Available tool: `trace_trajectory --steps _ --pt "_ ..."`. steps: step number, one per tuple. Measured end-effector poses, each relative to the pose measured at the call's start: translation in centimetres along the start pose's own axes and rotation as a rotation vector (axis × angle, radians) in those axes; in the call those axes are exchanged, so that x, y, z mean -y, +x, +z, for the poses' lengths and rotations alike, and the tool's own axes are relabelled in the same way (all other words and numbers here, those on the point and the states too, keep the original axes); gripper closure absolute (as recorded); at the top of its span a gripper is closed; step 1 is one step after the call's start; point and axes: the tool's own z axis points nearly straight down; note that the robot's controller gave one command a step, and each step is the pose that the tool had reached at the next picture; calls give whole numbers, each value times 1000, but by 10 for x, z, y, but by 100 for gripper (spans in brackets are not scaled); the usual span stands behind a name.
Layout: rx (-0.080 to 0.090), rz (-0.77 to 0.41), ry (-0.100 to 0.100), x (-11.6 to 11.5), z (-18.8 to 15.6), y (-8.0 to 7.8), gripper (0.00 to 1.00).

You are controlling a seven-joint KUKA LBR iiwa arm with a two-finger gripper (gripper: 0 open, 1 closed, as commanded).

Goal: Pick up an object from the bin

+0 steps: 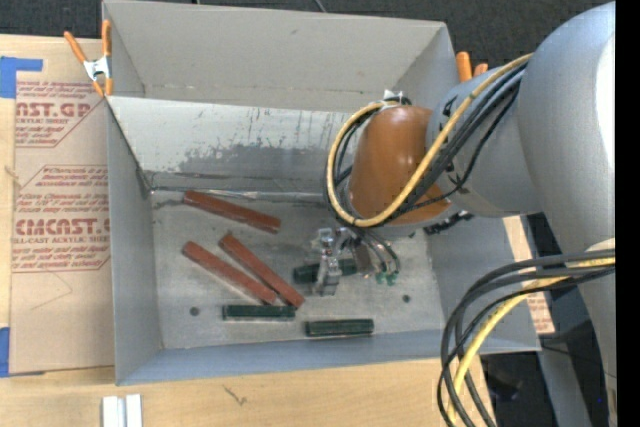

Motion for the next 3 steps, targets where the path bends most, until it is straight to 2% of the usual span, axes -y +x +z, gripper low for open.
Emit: trace_trajectory --steps 1,2,3 --pt "-8 -64 -1 13 -13 -13 100" --pt "-1 -178 2 -12 -56 -17 100" --pt "-5 -197 -3 -13 -112 -14 100"
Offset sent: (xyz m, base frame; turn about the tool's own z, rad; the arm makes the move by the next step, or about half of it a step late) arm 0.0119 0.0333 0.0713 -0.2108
